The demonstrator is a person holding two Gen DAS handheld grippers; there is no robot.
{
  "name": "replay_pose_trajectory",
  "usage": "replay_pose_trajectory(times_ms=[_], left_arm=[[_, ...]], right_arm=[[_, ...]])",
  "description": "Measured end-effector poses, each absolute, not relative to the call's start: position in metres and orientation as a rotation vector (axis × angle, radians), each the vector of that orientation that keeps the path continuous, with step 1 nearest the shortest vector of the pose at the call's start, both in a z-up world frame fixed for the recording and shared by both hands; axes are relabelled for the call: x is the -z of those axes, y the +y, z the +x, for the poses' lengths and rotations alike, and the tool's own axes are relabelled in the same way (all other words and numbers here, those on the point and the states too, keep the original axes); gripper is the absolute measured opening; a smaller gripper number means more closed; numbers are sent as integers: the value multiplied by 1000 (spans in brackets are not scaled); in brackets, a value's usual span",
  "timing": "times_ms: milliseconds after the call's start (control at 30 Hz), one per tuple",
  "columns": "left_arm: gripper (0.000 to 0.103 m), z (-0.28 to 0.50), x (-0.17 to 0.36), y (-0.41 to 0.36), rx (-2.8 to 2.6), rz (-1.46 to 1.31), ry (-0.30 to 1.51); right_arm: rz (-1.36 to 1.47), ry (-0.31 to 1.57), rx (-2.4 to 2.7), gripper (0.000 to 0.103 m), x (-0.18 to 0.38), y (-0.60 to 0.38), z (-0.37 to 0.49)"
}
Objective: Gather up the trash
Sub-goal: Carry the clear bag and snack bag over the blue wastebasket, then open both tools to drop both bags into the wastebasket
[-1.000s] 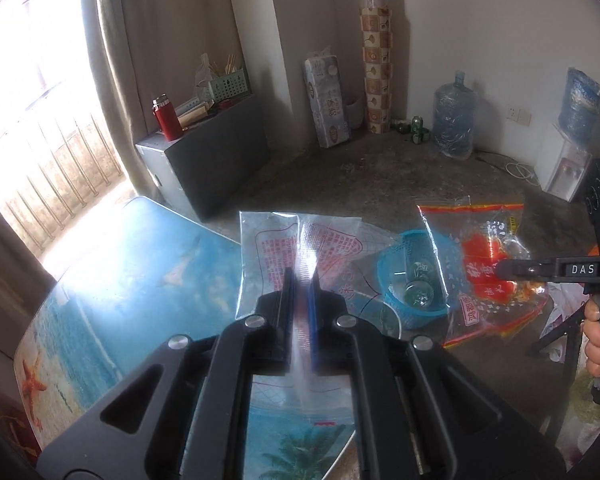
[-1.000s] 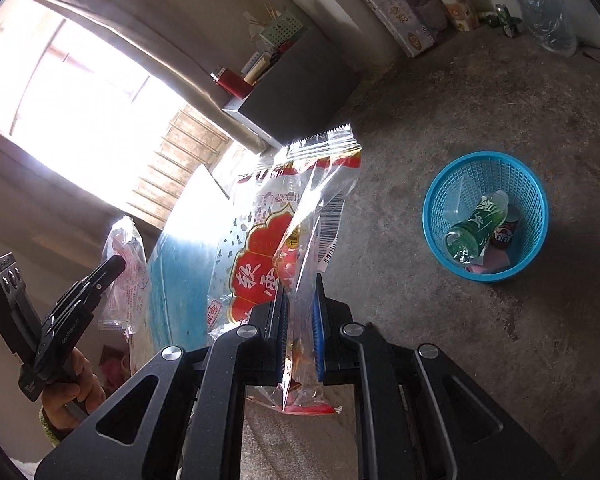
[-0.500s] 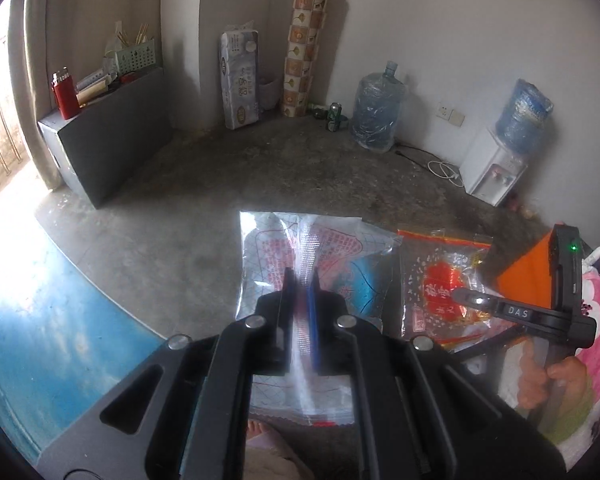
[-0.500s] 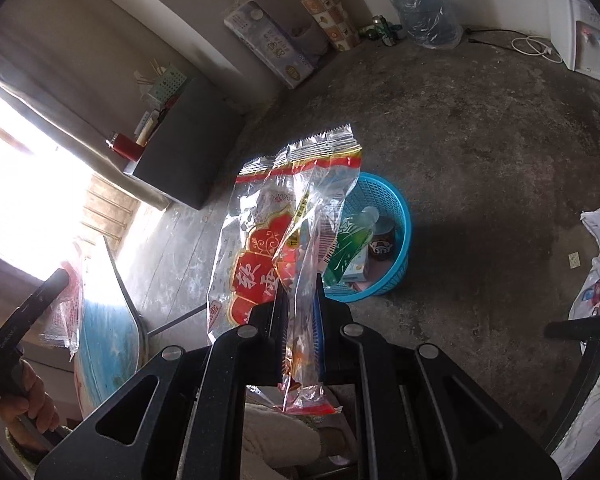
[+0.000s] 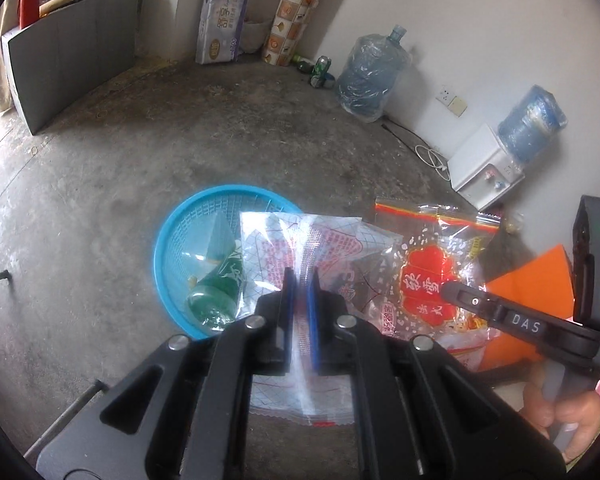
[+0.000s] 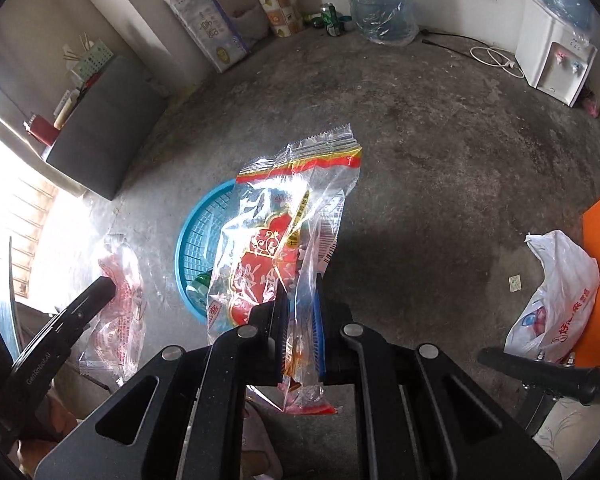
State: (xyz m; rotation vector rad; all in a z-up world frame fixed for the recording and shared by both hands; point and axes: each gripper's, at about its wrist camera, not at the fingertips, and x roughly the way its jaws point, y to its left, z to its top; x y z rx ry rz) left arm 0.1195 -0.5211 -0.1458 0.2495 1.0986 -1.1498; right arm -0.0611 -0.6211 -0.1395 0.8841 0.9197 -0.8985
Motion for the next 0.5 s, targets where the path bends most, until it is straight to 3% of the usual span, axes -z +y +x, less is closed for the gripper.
replay_pose_trajectory(times_ms=[200,500], left_arm=[[5,136,210,-551,1097,328,1195],[7,141,262,-574,1090,505,1174]], right_arm=[[839,1028,936,11,189,-644,-26],[769,1167,975,12,250,-662,19]])
